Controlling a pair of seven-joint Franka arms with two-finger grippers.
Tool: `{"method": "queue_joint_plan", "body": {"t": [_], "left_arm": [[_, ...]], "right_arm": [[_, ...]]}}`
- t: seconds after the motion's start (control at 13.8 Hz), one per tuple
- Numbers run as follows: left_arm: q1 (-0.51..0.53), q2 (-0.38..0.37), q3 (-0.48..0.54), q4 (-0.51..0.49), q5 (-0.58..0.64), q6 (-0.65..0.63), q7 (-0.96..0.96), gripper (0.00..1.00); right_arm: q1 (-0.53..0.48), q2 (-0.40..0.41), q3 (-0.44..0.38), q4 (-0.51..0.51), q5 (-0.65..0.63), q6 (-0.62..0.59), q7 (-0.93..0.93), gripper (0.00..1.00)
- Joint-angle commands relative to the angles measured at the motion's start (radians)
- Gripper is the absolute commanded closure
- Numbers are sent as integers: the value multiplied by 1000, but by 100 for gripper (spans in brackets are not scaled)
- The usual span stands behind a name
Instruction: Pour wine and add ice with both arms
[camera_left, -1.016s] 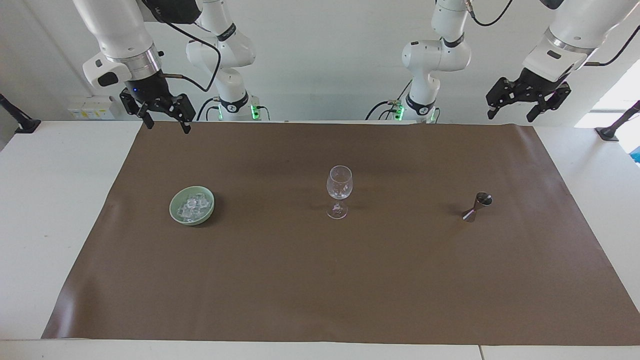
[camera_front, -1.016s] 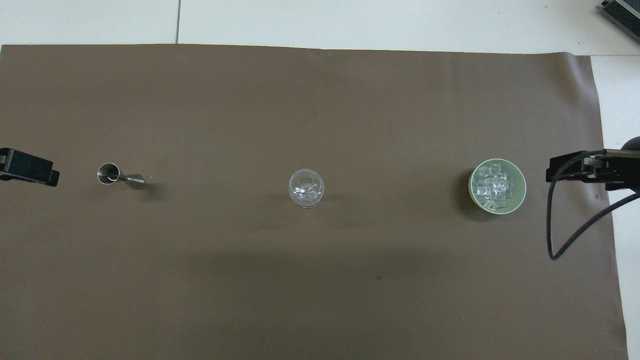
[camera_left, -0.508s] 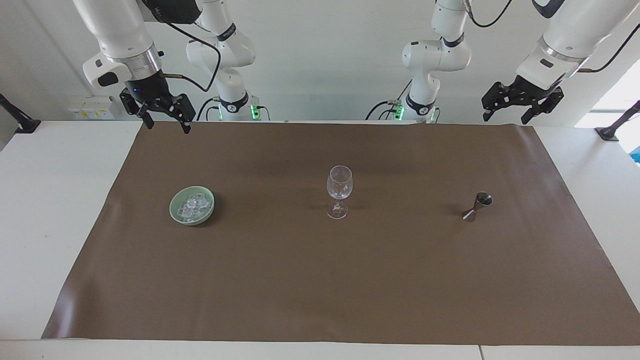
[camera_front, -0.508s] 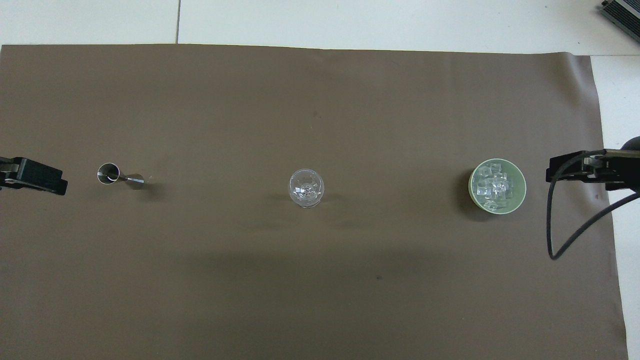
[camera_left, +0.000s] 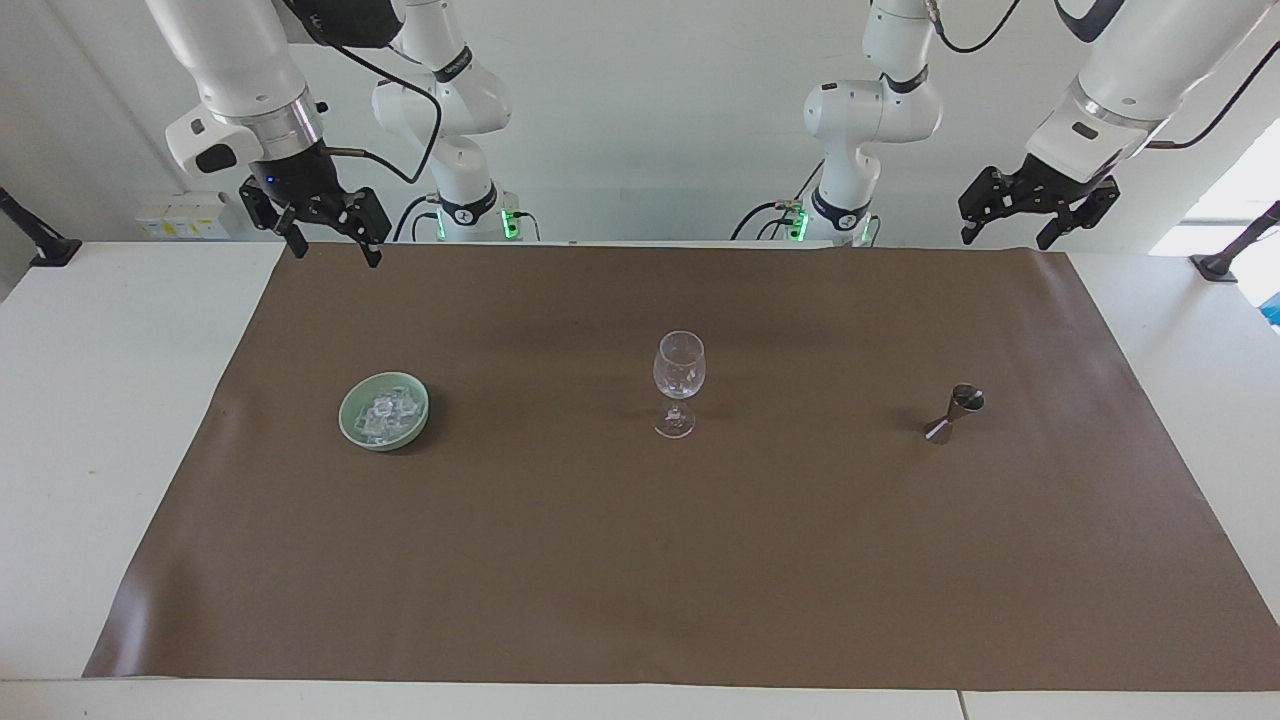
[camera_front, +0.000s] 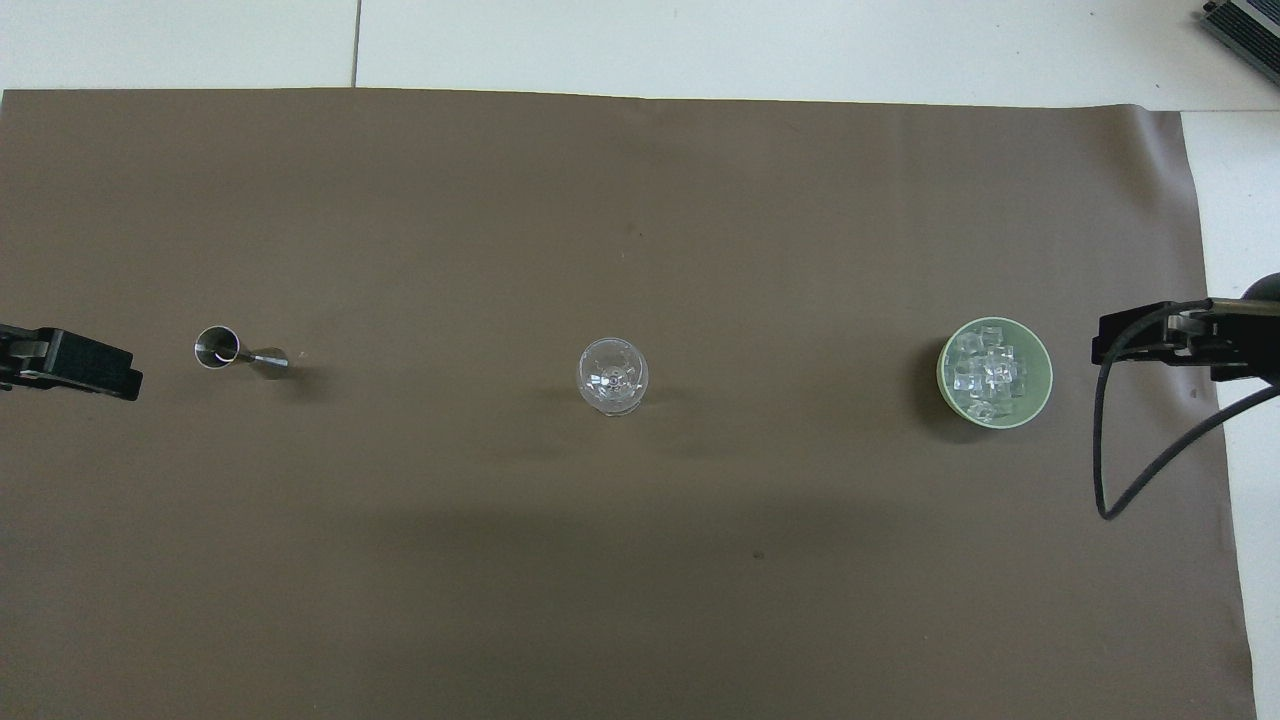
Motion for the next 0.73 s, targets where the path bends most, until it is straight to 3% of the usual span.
{"method": "queue_joint_plan", "body": {"t": [0.0, 0.65], "left_arm": [[-11, -33, 4, -42, 13, 25, 5, 0], [-13, -40, 2, -62, 13, 54, -15, 0]], "right_arm": [[-2, -8, -1, -6, 9, -7, -26, 0], [-2, -8, -1, -6, 9, -7, -26, 0]]}}
